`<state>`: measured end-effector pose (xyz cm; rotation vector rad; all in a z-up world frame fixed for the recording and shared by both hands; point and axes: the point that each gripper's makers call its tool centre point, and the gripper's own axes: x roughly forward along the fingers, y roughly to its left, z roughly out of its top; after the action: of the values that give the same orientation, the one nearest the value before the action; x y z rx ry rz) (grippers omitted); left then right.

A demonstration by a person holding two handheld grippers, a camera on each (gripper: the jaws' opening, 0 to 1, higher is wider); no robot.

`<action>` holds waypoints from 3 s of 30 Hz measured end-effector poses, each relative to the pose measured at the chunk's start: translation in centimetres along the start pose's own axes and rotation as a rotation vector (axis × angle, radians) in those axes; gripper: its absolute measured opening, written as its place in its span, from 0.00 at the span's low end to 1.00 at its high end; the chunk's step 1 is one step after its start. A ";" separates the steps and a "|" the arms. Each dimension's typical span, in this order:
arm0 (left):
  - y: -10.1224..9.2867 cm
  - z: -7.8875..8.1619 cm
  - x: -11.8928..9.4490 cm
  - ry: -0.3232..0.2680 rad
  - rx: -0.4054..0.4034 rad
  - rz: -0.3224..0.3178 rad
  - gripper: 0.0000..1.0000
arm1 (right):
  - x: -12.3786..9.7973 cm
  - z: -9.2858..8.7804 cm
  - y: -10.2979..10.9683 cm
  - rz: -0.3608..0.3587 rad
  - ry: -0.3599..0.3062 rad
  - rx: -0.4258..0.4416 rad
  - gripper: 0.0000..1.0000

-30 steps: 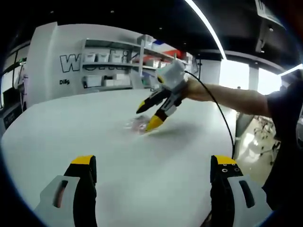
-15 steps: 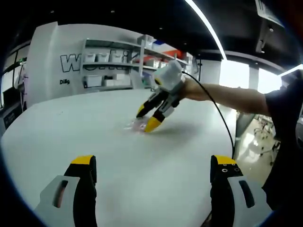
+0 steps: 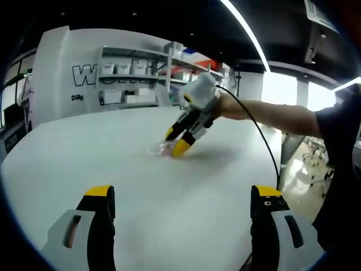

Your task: Open the resealable bag by pulling the two sides of the seal apart until the entire bag opening is separated and visibly accessible.

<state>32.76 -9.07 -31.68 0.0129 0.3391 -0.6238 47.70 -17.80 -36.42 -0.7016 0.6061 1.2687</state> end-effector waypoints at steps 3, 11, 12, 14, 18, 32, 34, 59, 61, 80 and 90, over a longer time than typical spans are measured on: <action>0.0 0.0 0.0 0.000 -0.001 0.001 0.99 | -0.1 0.0 -0.1 -0.002 0.001 0.001 0.27; 0.0 0.0 0.0 0.000 -0.002 0.003 0.99 | -0.6 0.0 -0.3 -0.012 -0.027 0.059 0.19; 0.0 0.0 0.0 -0.001 -0.002 0.004 0.99 | -0.7 -0.1 -0.4 -0.014 -0.031 0.065 0.18; 0.1 -0.1 0.0 0.000 -0.003 0.005 0.99 | -0.8 -0.2 -0.5 -0.017 -0.037 0.074 0.16; 0.0 -0.1 0.1 0.000 -0.003 0.004 0.99 | -1.1 -0.3 -0.6 -0.027 -0.047 0.084 0.15; -0.2 -0.1 0.1 0.000 -0.003 0.001 0.99 | -1.9 -0.6 -0.3 -0.025 -0.077 0.134 0.12; -0.2 0.0 0.1 -0.001 -0.002 0.002 0.99 | -2.0 -0.7 -0.3 -0.024 -0.084 0.144 0.12; -0.6 0.1 0.1 0.001 0.001 -0.005 0.99 | -3.2 -0.8 1.0 0.006 -0.174 0.260 0.10; -0.7 0.1 0.1 0.000 0.001 -0.006 0.99 | -3.2 -0.8 1.1 0.011 -0.181 0.271 0.10; -1.0 0.2 0.2 0.002 0.004 -0.010 0.99 | -3.8 -1.0 2.8 0.039 -0.218 0.314 0.09; -1.1 0.2 0.4 0.006 0.006 -0.014 0.99 | -4.3 -1.2 3.8 0.052 -0.245 0.336 0.09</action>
<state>32.49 -10.24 -31.50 0.0182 0.3435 -0.6389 43.07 -20.84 -34.54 -0.2491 0.6188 1.2391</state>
